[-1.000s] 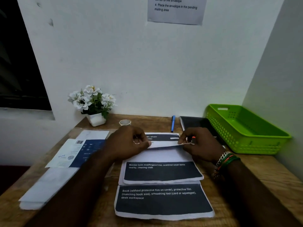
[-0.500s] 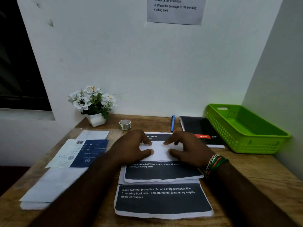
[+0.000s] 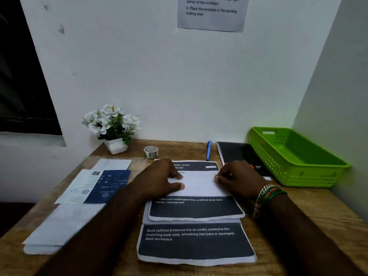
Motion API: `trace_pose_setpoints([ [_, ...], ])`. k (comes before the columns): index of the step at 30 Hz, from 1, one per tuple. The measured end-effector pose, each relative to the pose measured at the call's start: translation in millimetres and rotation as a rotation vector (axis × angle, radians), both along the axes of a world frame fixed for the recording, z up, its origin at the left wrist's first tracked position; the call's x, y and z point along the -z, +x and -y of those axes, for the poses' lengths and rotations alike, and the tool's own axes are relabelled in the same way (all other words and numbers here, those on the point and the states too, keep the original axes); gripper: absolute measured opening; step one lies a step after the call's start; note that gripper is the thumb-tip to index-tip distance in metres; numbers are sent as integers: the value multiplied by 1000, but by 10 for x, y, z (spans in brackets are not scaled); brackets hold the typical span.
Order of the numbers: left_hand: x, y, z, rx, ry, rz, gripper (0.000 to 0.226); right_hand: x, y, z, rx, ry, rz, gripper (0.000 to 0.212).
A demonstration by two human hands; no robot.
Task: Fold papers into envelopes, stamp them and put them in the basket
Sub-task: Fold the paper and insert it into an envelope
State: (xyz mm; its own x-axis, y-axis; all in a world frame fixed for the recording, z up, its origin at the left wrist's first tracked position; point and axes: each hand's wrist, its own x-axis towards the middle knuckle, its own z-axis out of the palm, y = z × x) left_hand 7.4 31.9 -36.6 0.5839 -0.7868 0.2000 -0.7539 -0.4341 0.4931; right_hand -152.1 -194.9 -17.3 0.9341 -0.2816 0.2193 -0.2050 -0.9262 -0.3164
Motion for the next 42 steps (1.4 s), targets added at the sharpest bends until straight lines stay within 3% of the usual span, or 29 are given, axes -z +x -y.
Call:
trace_pose_setpoints([
  [6, 12, -3, -8, -10, -15, -16, 27, 54, 37, -74, -29, 47, 100, 8],
  [13, -54, -263, 112, 115, 55, -8, 27, 140, 101, -118, -83, 59, 61, 11],
  [17, -138, -130, -24, -81, 67, 35, 8, 102, 92, -138, -84, 71, 46, 10],
  [22, -205, 63, -173, -391, 192, 237, 42, 122, 101, -123, -79, 70, 46, 9],
  [26, -125, -101, -43, -235, 114, 128, 39, 124, 103, -120, -72, 86, 62, 8],
  [28, -79, -188, 50, -154, 209, 141, 54, 131, 108, -118, -71, 87, 69, 9],
  [35, -35, -166, 119, -108, 176, 146, 58, 156, 130, -105, -78, 63, 69, 13],
  [38, -54, -200, 110, -102, 109, 138, 50, 204, 169, -123, -82, 32, 149, 19],
  [42, -75, -247, 134, -135, -22, 170, 24, 211, 244, -157, -56, 26, 209, 15],
])
